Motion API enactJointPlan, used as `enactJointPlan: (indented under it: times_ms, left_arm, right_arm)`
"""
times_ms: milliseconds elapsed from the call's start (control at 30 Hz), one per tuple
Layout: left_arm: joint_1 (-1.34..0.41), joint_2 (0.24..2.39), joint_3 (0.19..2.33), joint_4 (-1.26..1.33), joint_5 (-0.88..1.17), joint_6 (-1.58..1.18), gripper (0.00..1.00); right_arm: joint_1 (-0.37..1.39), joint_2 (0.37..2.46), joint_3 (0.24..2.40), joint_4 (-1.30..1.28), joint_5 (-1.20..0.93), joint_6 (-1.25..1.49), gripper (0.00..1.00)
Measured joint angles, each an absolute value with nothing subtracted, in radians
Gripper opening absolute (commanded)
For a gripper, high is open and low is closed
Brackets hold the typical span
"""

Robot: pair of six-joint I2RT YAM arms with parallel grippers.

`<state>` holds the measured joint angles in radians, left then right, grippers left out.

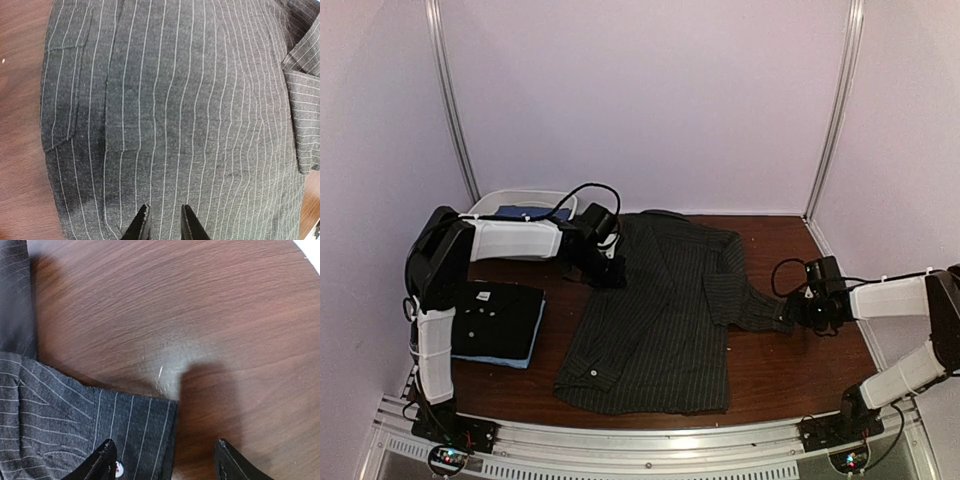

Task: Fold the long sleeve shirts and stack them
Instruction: Pick up the sleeve from the center of the board.

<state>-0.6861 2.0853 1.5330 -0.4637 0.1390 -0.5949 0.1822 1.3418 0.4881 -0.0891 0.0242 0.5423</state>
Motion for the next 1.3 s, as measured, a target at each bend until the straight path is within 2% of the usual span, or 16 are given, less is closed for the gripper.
enactJointPlan:
  times_ms: [167, 333, 433, 733, 967, 1300]
  left_arm:
    - [-0.686, 2.085, 1.521, -0.464, 0.139, -0.595, 0.23]
    - [-0.686, 2.085, 1.518, -0.463, 0.142, -0.595, 0.23]
    - [-0.686, 2.085, 1.518, -0.462, 0.147, -0.595, 0.23]
    - [-0.686, 2.085, 1.518, -0.461, 0.163, -0.595, 0.23]
    - [-0.690, 2.081, 1.518, -0.458, 0.179, -0.595, 0.23]
    - [-0.710, 2.038, 1.521, -0.451, 0.200, -0.595, 0.23]
  right_arm:
    - [0.179, 1.435, 0.549, -0.075, 0.024, 0.519, 0.63]
    - [0.179, 1.494, 0.585, -0.043, 0.023, 0.503, 0.54]
    - [0.179, 1.512, 0.592, -0.021, 0.024, 0.495, 0.43]
    - [0.189, 1.550, 0.619, -0.011, 0.008, 0.479, 0.00]
    - [0.202, 1.529, 0.621, -0.044, -0.025, 0.477, 0.00]
    - [0.233, 1.279, 0.615, -0.102, -0.196, 0.504, 0.00]
